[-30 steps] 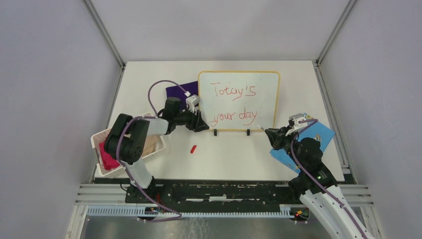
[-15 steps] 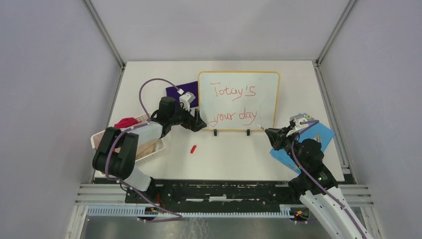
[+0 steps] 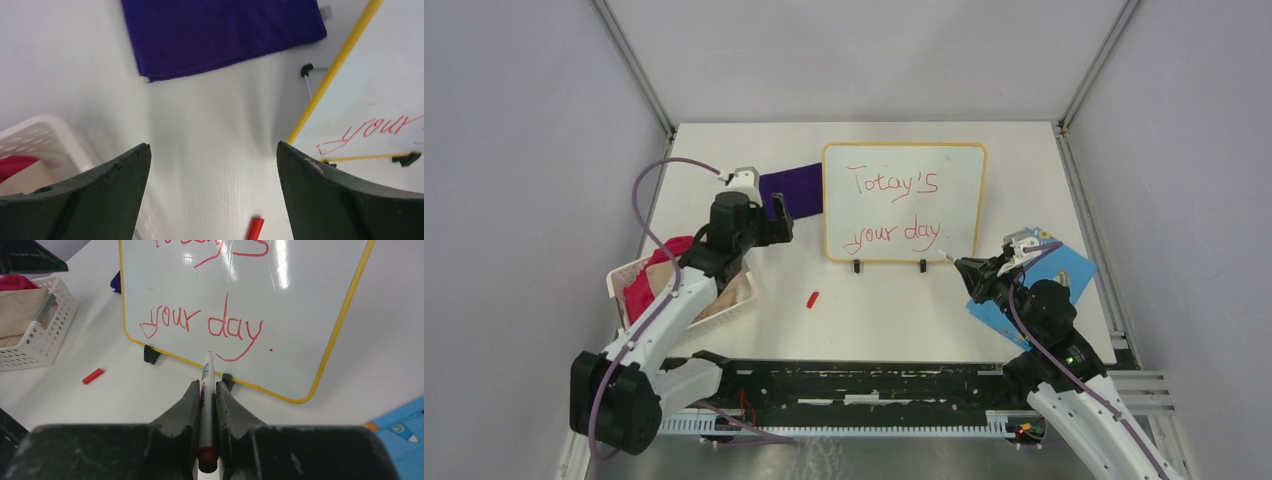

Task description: Write a sentence on the whiteboard

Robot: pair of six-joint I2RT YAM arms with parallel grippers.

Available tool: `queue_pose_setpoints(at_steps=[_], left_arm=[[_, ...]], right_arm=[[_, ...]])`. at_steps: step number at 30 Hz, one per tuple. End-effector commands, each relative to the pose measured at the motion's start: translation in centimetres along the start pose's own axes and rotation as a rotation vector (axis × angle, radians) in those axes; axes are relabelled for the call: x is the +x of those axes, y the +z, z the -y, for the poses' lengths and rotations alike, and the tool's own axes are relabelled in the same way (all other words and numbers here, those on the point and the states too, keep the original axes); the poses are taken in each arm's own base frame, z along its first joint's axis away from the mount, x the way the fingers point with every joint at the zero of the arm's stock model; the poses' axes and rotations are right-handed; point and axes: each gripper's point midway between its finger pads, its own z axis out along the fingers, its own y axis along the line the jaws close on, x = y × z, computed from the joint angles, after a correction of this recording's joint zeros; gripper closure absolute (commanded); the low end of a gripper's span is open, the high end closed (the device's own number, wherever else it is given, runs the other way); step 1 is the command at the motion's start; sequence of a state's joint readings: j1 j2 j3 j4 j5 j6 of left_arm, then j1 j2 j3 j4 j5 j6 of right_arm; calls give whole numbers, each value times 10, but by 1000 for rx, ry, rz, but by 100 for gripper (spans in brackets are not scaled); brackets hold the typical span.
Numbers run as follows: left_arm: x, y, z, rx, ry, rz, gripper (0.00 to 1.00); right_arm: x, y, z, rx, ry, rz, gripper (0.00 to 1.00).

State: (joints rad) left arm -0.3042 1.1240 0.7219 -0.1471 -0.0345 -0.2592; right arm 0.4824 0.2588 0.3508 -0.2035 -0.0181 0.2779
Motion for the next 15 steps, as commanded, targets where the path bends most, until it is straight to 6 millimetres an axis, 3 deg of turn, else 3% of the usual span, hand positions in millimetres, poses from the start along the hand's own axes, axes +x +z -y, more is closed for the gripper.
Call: queue_pose_setpoints(at_steps=[1,5,10,15], left_arm=[[-46,-49,-42,-299,-196,151,0],[-72,-88,-69,-471,-270,259,0],[-82,-87,-39,-276,-194,275,0],[-75,-97,-34,-244,-180,334,0]], right_arm=[[-47,-5,-1,30,-90,95,100],[-58,-2,0,48,-131,97,100],[-64,12,-8,16,-133,89,100],[-74,25,-8,31,-138,106,100]])
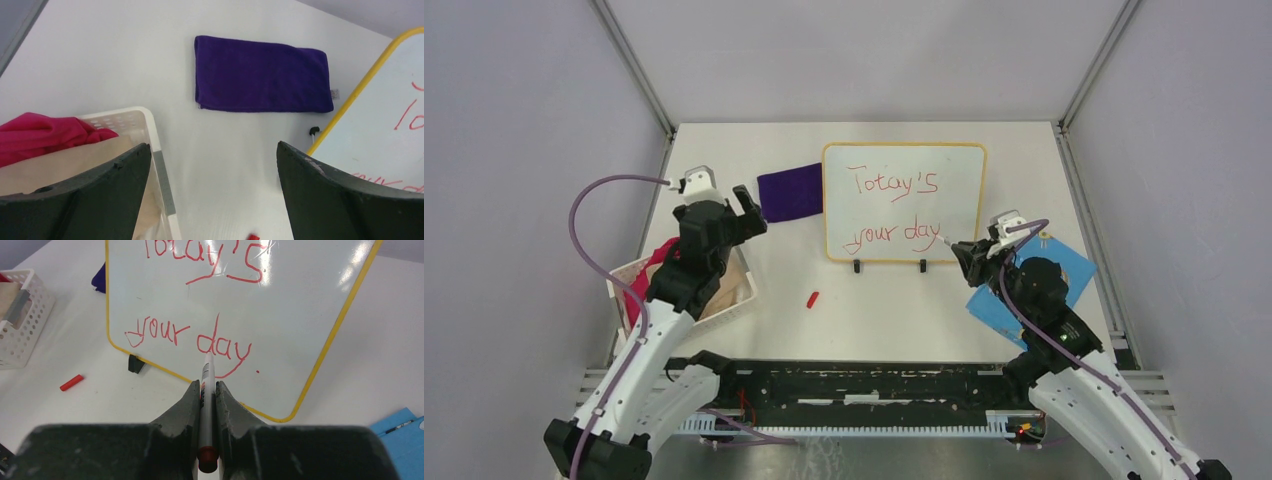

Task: Write a sentence on the whiteboard
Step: Write a sentence on the whiteboard, then close the whiteboard marker at the center of the board.

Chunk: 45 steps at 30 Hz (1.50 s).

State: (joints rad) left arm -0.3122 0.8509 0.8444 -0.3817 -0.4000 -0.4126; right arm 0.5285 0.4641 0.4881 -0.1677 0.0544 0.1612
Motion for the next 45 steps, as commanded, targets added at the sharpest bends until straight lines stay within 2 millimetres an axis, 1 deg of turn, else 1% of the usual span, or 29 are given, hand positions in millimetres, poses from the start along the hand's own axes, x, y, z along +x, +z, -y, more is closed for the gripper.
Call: queue_pose_setpoints(at_steps=[1,4,5,6,9,11,12,16,18,19,22,25,28,29,30,32,35,38,41,43,45], left_arm=[[-3,-15,9,84,3,66,0],[9,-36,39,315,111,46,0],[14,-41,44,368,136,37,0],[20,-44,45,386,143,24,0],[39,-44,42,390,148,-25,0],[51,-45,46,414,152,-57,0],[55,-44,48,422,158,-76,0],[83,-33,55,406,197,-208,0],[100,-31,62,401,227,-292,0],[107,-33,69,410,245,-323,0],[118,-44,92,422,310,-345,0],[126,-46,99,376,360,-354,0],[133,-42,94,316,387,-382,0],[135,-40,92,294,387,-388,0],[136,-39,91,282,387,-394,0],[133,-37,90,244,359,-391,0],[123,-37,90,221,340,-368,0],[113,-40,94,246,315,-334,0],[111,-45,101,309,301,-320,0],[115,-49,108,361,307,-337,0],[127,-52,114,406,337,-392,0]], right_arm=[[-50,7,-3,6,-15,135,100],[-57,11,-9,-12,-21,146,100],[-59,12,-10,-13,-21,150,100],[-59,13,-10,-14,-22,151,100],[-55,15,-10,-11,-25,139,100],[-50,16,-8,-6,-26,130,100],[-54,16,-9,-6,-22,153,100],[-49,14,-5,11,-21,155,100],[-49,13,-3,20,-22,156,100],[-49,12,-2,23,-24,156,100],[-48,10,1,40,-31,156,100],[-48,8,4,53,-35,162,100],[-49,6,6,65,-40,172,100],[-43,5,8,72,-44,149,100],[-41,4,9,77,-46,147,100],[-40,2,12,90,-48,153,100],[-39,-1,14,100,-50,159,100],[-40,-2,15,103,-51,166,100],[-41,-3,15,101,-52,170,100],[-41,-4,15,103,-51,173,100],[-40,-5,16,107,-50,173,100]])
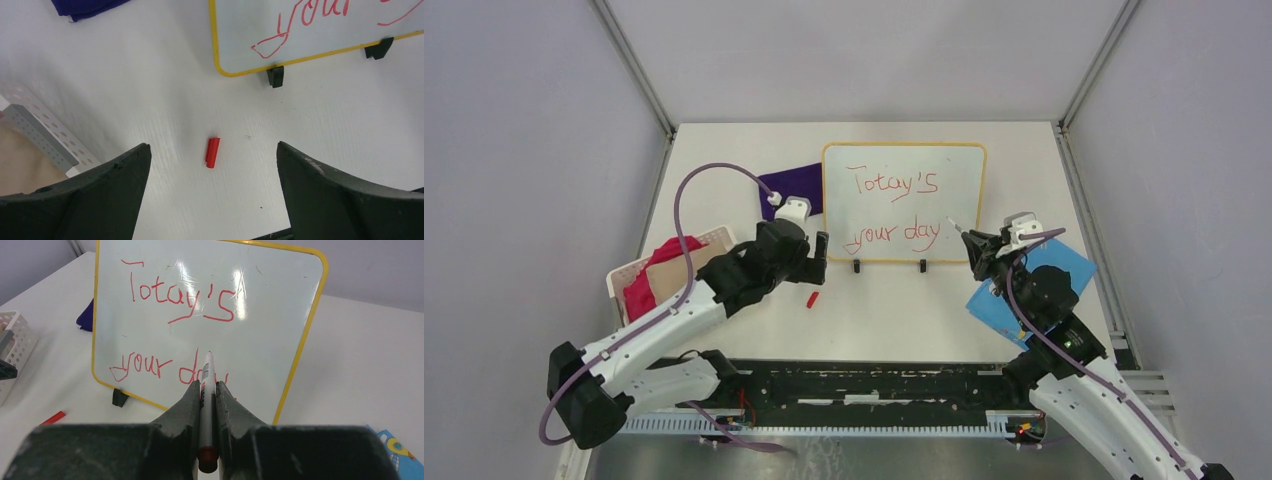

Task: Write a sentence on the whiteboard
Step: Close the whiteboard marker at the center of the board.

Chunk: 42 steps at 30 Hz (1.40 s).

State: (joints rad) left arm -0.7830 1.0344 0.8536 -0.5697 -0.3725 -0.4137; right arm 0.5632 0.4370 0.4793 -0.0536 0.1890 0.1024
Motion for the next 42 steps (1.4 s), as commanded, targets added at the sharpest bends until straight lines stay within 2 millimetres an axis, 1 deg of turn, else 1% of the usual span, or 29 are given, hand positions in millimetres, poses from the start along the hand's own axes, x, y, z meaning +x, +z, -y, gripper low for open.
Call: queue_pose_setpoints(at_steps=[1,4,6,13,15,23,29,36,42], left_arm=[[-5,-1,26,121,2,-17,0],[15,8,34,145,46,-130,5],[25,13,36,147,63,-186,7],[46,20,40,163,106,-289,8],[55,23,40,161,115,-325,9],[83,39,29,73,80,-401,24],[98,54,25,31,65,-419,31],[116,73,25,-9,56,-464,42],[118,80,23,-37,32,-460,46]], right_arm=[[-8,-2,4,20,-5,34,100],[-7,-3,4,20,-4,32,100],[-7,-3,4,19,-7,29,100],[-6,-4,6,30,-13,27,100],[-5,-3,6,28,-13,24,100],[-5,-4,5,26,-11,25,100],[-4,-5,5,24,-8,26,100],[-3,-6,4,18,-7,21,100],[-2,-6,4,19,-8,18,100]])
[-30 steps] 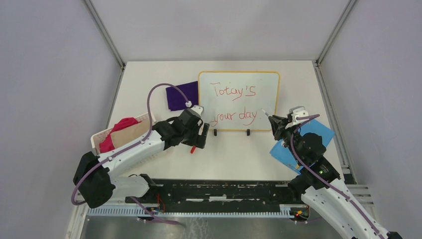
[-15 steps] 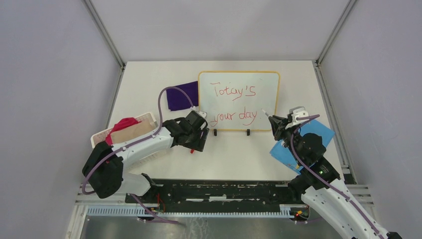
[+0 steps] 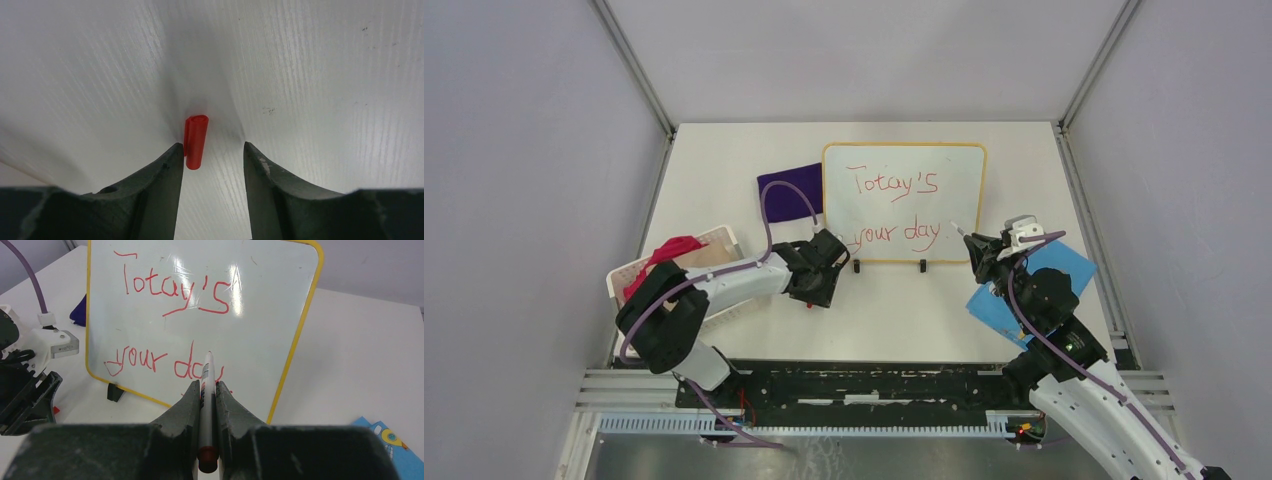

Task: Write a sentence on the whiteboard
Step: Close the whiteboard marker at the center of the board.

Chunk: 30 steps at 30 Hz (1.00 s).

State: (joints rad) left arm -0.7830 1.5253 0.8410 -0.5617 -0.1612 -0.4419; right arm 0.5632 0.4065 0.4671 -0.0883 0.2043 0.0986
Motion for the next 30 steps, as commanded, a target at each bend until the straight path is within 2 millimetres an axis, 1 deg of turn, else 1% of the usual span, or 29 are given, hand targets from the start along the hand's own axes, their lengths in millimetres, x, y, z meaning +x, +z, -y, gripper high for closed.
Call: queue_pose_setpoints(at_steps=[1,7,13,18,23,27,30], left_arm=[[-13,5,4,-14,-80,58,47],[-8,11,3,-22,-107,47,51],[-6,13,3,-22,-127,46,58],[-6,12,0,-37,-146,58,63],[-10,11,-5,-66,-183,85,65],[-13,11,-7,-84,-206,100,70],[-13,12,-9,-97,-219,104,77]], right_arm=[[-9,0,1,5,-2,33,100],[-10,-1,0,4,-2,35,100],[-9,-1,1,7,-2,36,100],[-9,-1,1,6,-2,36,100],[-11,0,0,4,-2,36,100],[-11,1,-1,0,-3,33,100],[-12,0,-1,-1,-2,36,100]])
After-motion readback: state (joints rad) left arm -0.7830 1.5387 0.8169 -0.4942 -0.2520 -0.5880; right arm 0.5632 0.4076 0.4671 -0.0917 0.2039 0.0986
